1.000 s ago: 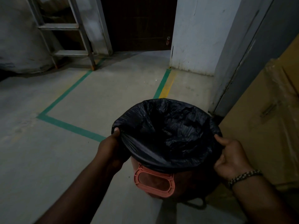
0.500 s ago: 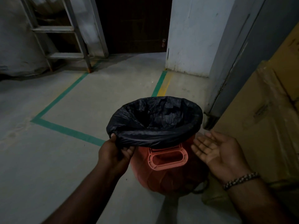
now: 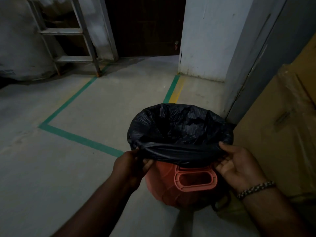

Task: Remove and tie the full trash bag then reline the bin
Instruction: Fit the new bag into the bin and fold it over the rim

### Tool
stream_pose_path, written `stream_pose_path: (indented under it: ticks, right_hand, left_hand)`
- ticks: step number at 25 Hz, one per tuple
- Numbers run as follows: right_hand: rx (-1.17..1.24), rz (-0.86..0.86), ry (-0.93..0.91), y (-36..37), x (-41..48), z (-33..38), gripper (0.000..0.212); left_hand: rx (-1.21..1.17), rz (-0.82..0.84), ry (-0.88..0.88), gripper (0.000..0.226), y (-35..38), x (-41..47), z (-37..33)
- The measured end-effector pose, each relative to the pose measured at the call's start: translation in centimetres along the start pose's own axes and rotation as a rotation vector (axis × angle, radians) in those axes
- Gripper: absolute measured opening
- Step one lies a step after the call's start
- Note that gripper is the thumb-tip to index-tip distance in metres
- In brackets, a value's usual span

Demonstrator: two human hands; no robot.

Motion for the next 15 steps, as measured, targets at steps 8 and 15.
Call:
stream_pose_path:
  ticks: [8, 15]
  right_hand:
    - [-0.15, 0.019, 0.015, -0.9, 0.2, 0.6, 0.044]
    - [-0.262, 0.036, 0.02, -2.0, 0.9, 0.5, 0.049]
  left_hand:
    - [0.163, -0.129, 0.038, 0.01, -1.3, 0.9, -2.0]
    - [0.161, -0.022, -0.058, 0.027, -0.4, -0.3, -3.0]
Point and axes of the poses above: each hand's wrist, its own x-axis towards the middle knuckle, its own y-axis out of the palm, z = x × y, the point moved 5 cm from there along x, towards the middle knuckle, and after that the axes turned 13 degrees about -y, right-handed, at the moved point
